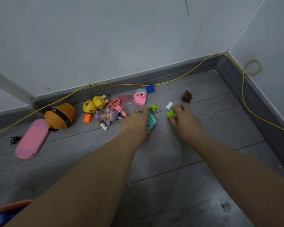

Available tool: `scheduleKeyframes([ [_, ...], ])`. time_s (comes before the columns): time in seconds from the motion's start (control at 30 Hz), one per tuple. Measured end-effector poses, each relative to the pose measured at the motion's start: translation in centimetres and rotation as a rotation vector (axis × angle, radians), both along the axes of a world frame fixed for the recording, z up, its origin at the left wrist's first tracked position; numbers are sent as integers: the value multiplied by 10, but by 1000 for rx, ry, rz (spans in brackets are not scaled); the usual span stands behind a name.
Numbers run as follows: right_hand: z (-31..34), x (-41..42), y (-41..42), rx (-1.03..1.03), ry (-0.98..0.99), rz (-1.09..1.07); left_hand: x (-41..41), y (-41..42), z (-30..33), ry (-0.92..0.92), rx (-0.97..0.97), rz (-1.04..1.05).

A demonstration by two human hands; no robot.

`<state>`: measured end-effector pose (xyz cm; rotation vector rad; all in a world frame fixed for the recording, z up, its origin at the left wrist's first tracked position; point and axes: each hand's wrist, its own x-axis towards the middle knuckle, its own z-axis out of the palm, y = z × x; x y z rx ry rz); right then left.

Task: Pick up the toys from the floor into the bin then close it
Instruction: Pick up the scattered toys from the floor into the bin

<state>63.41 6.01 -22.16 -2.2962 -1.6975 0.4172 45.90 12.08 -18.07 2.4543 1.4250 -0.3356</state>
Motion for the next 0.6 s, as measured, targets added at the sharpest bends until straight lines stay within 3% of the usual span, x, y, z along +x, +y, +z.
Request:
scheduleKeyframes([
  [0.33, 0, -12, -9, -28, 87, -112, -18, -1, 12, -62, -145, 136],
  [0.6, 8, -24, -19, -10, 298, -270, -47, 2, 64, -122, -170, 199],
])
